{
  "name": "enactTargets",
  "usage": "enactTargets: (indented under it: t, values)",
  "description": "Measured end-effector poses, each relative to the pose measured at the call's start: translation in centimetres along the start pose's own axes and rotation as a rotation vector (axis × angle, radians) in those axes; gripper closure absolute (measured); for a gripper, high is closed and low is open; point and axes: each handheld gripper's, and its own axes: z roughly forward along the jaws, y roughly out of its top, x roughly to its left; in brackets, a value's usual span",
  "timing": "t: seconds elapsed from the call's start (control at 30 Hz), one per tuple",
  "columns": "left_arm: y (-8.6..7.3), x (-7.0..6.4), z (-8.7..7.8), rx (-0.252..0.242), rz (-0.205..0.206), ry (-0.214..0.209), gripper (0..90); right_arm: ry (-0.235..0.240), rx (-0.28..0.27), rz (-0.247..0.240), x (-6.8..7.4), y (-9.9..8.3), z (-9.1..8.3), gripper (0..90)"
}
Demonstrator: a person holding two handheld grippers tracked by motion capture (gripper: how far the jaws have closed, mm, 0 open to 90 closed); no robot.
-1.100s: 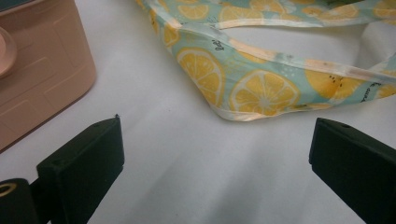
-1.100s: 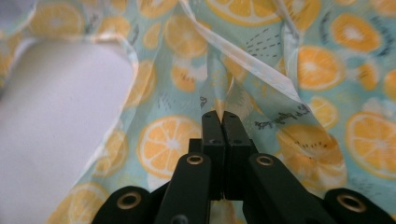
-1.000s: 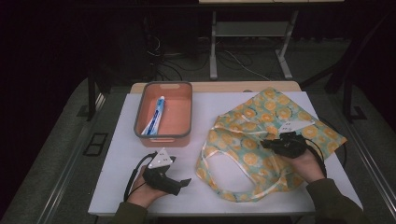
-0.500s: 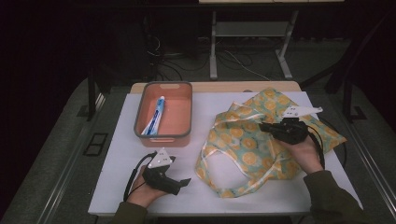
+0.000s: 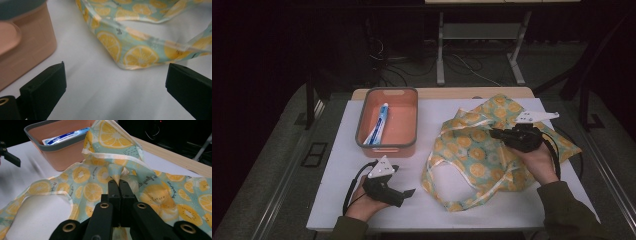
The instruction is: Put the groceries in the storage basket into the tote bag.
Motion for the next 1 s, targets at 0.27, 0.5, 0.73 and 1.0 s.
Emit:
enactTargets:
  t: [0.27, 0.5, 0.73, 1.0]
  values:
    - [4.7, 1.4, -2.1, -0.053, 0.008, -0.003, 2.5, 0.007, 0.015, 0.008, -0.2, -0.4, 0.3, 89.4]
    - [8.7, 5.9, -2.0, -0.061, -0.019, 0.119, 6.4, 0.008, 0.011, 0.008, -0.3, -0.4, 0.1, 89.4]
    - [10.3, 11.6, 0.5, 0.011, -0.101, 0.306, 12.7, 0.01, 0.007, 0.013, -0.3, -0.4, 0.0, 89.4]
    - [10.8, 15.9, 3.7, 0.094, -0.207, 0.428, 11.4, 0.016, -0.001, 0.014, -0.4, -0.4, -0.2, 89.4]
